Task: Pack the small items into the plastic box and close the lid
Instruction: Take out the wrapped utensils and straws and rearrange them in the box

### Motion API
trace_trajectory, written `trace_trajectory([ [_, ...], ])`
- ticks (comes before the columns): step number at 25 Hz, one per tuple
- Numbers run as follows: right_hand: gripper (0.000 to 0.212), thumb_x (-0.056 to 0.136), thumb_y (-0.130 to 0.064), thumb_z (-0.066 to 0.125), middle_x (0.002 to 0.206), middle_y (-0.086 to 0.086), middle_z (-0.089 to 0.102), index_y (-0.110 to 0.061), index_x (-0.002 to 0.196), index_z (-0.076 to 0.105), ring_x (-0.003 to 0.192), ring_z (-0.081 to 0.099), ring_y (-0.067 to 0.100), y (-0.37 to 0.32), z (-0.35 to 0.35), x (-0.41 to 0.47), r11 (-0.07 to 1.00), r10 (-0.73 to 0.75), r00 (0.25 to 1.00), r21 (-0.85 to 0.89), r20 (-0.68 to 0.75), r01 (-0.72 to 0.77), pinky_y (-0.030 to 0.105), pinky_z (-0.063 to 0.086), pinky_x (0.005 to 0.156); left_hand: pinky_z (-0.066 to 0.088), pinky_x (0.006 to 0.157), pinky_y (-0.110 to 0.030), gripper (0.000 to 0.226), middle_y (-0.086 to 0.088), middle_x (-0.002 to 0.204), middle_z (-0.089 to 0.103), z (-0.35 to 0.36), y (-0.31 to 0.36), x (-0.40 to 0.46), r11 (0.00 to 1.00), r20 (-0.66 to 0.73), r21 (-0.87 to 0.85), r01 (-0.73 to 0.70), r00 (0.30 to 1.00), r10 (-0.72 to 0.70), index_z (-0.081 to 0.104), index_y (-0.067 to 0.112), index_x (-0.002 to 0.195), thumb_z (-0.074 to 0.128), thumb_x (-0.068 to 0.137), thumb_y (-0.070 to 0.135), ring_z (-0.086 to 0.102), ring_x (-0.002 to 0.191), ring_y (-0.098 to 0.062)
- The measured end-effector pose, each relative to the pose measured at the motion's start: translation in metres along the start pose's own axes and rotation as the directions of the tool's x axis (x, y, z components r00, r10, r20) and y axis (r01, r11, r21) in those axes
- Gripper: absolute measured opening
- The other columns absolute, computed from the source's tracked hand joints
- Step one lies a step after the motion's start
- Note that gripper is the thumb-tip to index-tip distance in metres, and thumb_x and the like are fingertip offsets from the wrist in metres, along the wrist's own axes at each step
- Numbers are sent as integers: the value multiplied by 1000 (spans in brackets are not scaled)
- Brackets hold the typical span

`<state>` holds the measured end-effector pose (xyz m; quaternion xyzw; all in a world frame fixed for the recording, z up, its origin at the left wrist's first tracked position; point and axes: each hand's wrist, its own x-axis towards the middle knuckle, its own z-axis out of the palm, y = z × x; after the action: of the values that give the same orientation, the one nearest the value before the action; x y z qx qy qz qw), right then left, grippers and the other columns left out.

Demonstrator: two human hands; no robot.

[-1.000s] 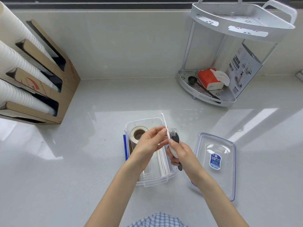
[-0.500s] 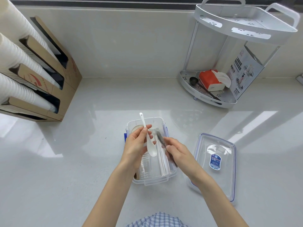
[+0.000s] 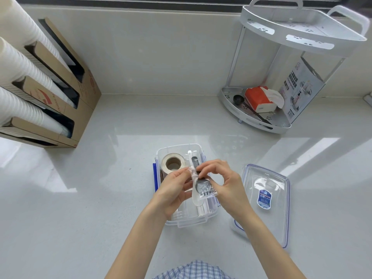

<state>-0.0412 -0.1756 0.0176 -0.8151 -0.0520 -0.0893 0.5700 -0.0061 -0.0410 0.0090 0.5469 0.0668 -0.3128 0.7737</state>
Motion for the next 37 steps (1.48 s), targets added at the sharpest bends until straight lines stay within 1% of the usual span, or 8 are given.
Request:
trace_trajectory([
  [5,28,81,7,53,89,-18,66,-14,79,72,99,54,-2,7,7,-8,990,-13,996,-139,92,26,12,44,86,50,48,-13,32,-1,63,57,-4,-1,0,992,-51,-128,12,999,-18,55,8,71,37,95,21,63,60,-4],
  [11,19,83,-13,59,97,-21,53,-27,96,63,95,53,-1,6,11,-10,988,59,998,-147,31,-54,4,38,82,53,57,-19,23,-2,85,63,-4,-8,-1,999,-45,26,-21,999,22,60,6,105,46,91,18,60,76,-9],
  [15,30,76,-30,68,98,-19,48,-35,99,50,82,55,-6,8,16,-7,951,303,953,-68,24,-301,1,41,67,53,58,-19,17,5,76,64,-3,-7,0,997,-154,52,-60,986,67,63,13,93,47,91,17,61,73,-6],
  [20,22,76,-31,67,87,-18,57,-35,90,51,59,60,-9,13,13,4,894,443,889,-141,116,-426,-1,40,50,47,80,-23,33,-11,111,64,0,-8,4,991,-187,130,-37,980,61,53,3,121,46,91,16,58,98,-15],
  [24,39,80,-29,62,76,-15,51,-20,115,49,70,56,6,13,14,13,852,477,875,-287,85,-437,10,42,58,48,79,-22,34,0,98,61,2,-9,6,991,-219,136,14,976,16,48,9,123,42,93,22,59,91,-11],
  [29,38,86,-20,48,104,12,62,-9,122,41,102,55,35,12,27,11,725,474,873,-613,116,-313,36,44,81,35,108,-38,54,-14,144,35,4,-14,4,983,-174,45,176,971,-166,30,8,137,39,92,36,41,129,-23],
  [32,27,89,-14,44,112,17,60,-5,114,42,103,55,39,13,37,9,636,484,866,-729,122,-252,35,39,72,26,112,-43,67,-17,152,17,5,-15,6,976,-152,-13,217,964,-216,18,5,140,41,90,43,25,139,-28],
  [37,23,87,-6,43,113,17,60,-2,110,45,103,55,36,16,44,6,591,559,812,-767,169,-248,33,34,68,40,99,-34,51,-8,144,35,12,-14,5,972,-131,-51,227,964,-232,38,10,130,41,90,42,43,125,-16],
])
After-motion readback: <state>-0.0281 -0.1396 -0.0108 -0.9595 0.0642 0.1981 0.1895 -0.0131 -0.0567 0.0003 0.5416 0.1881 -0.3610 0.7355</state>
